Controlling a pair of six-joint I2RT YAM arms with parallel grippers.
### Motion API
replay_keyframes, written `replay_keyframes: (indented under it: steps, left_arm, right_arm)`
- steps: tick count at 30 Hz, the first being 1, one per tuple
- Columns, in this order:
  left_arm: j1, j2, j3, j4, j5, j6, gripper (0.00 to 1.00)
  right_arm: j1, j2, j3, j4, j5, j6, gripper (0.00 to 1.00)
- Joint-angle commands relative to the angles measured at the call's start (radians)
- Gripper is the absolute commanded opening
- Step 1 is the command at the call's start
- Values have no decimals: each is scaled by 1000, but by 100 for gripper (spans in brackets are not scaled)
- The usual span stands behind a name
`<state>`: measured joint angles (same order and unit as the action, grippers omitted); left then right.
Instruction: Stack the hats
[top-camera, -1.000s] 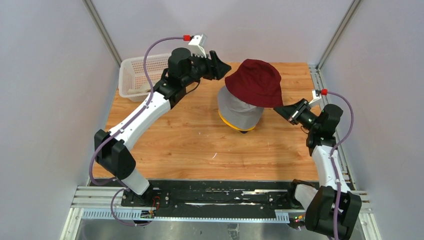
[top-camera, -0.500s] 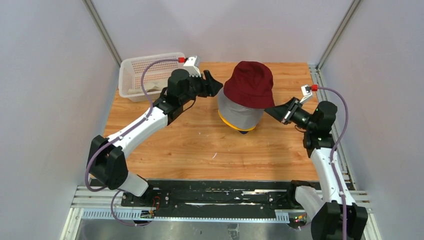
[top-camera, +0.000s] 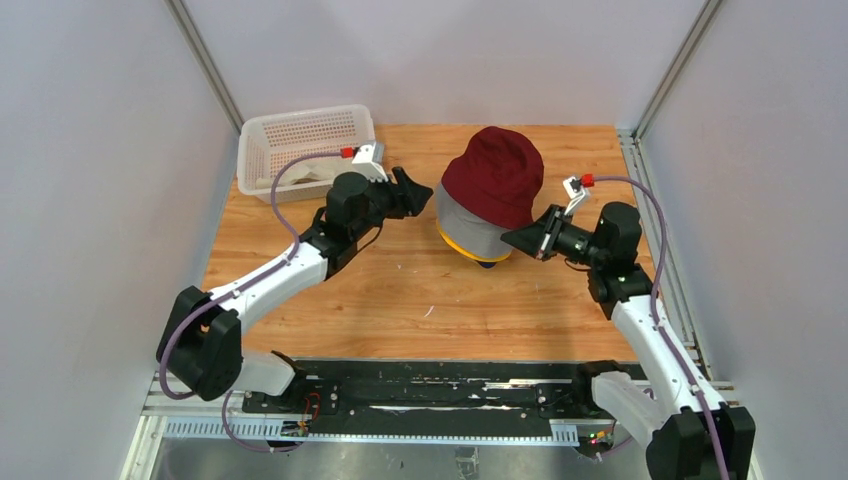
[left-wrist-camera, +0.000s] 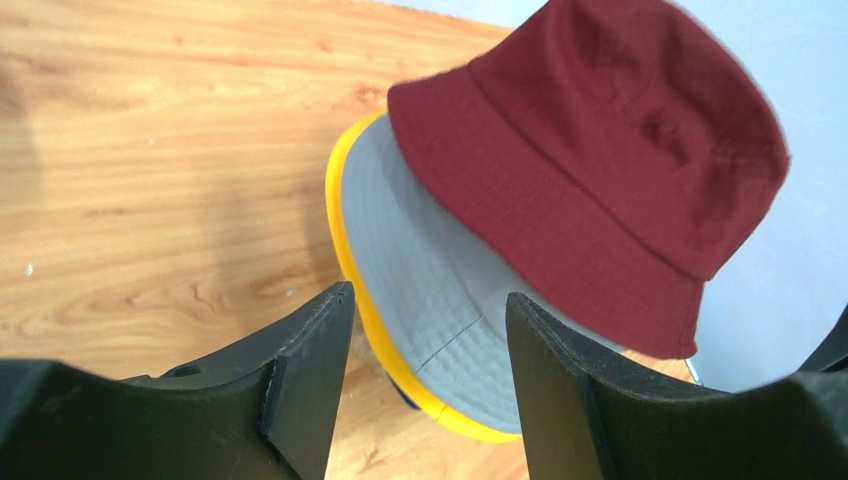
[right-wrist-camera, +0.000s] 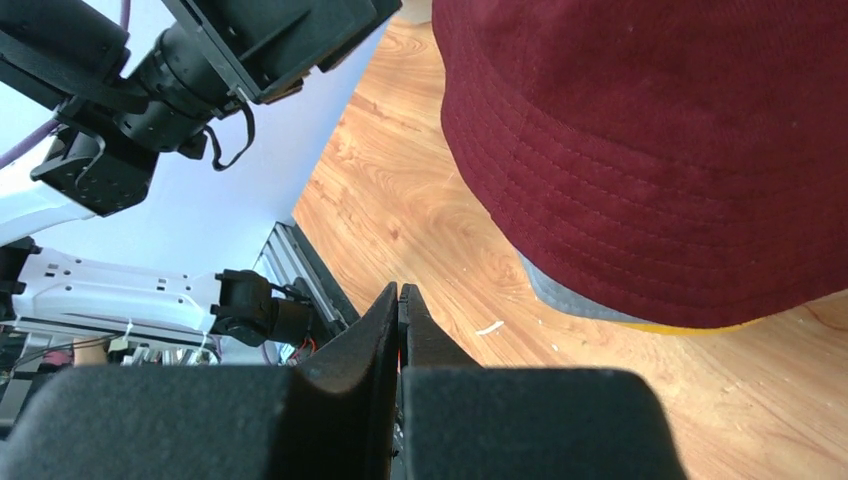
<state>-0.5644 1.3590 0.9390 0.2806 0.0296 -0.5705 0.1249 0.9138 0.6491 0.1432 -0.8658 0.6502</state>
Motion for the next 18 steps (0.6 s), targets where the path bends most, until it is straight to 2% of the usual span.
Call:
replay_keyframes:
  steps: [1, 3, 4, 7, 10, 12, 18]
  left_arm:
    - [-3, -18, -97, 183, 0, -93, 62]
    - [-4, -17, -137, 264, 12, -129, 62]
    - [-4, -16, -153, 299, 15, -147, 62]
    - [-4, -9, -183, 383, 37, -186, 62]
    - [-3, 11, -206, 468, 50, -230, 63]
    - [-4, 32, -217, 535, 60, -262, 63]
    - [-5, 141, -163, 608, 134, -334, 63]
  right_arm:
    - [23, -38, -19, -25, 33, -51, 1]
    - [22, -58, 8, -78, 60, -84, 1]
    - [22, -65, 26, -104, 72, -108, 7]
    - [22, -88, 84, -161, 134, -159, 38]
    - [20, -106, 122, -166, 186, -171, 58]
    - [19, -101, 144, -168, 202, -173, 63]
    - [1, -71, 180, -167, 232, -174, 64]
